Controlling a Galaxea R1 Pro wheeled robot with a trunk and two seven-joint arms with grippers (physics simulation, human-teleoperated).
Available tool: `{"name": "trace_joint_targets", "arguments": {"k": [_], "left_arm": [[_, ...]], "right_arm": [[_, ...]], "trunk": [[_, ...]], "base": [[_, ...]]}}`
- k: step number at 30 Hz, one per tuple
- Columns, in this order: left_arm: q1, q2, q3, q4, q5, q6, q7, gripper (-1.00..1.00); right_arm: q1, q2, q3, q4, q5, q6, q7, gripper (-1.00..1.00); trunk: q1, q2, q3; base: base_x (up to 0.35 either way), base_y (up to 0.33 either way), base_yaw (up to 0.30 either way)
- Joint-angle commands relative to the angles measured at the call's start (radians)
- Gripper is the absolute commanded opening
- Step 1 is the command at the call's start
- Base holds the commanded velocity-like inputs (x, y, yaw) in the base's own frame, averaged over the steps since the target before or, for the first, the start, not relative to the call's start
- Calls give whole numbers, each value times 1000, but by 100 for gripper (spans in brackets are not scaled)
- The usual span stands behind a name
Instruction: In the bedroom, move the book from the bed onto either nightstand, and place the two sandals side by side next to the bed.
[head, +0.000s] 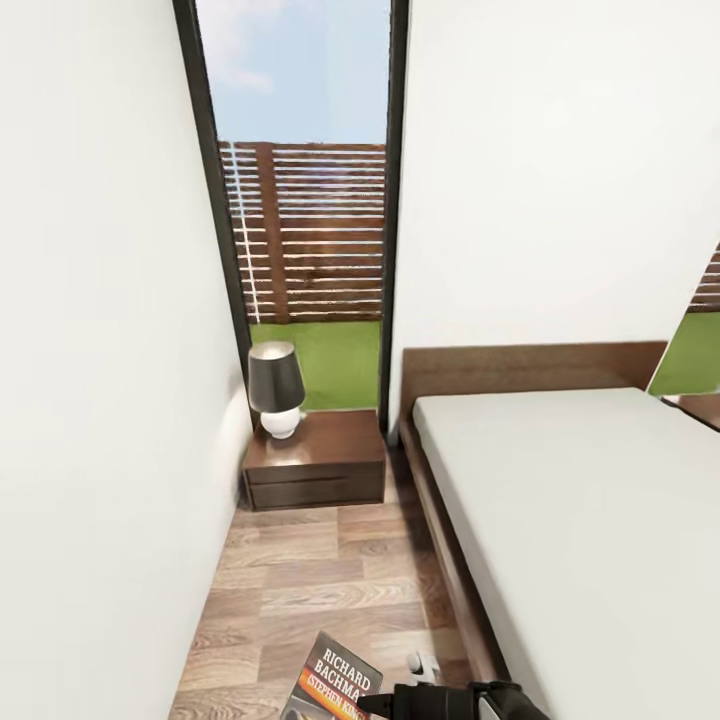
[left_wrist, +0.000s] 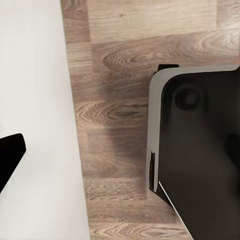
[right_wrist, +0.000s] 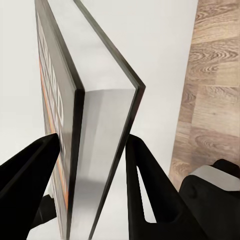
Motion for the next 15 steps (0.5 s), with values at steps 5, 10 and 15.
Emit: {"name": "trace_joint_targets", "arguments": {"k": [5, 10, 15], "left_arm": [[-1, 0, -8, 0, 10, -2, -2, 100], [-1, 0, -8, 0, 10, -2, -2, 100], [-1, 0, -8, 0, 10, -2, -2, 100]], "right_arm": [[-1, -1, 4, -1, -12, 9, -1, -100], [-1, -1, 5, -1, -12, 9, -1, -100], [-1, -1, 13, -1, -12, 9, -1, -100]], "trunk": [[1, -2, -2], [1, -2, -2], [1, -2, -2]], "base": [[310, 101, 0], [311, 118, 0], [311, 82, 0]]}}
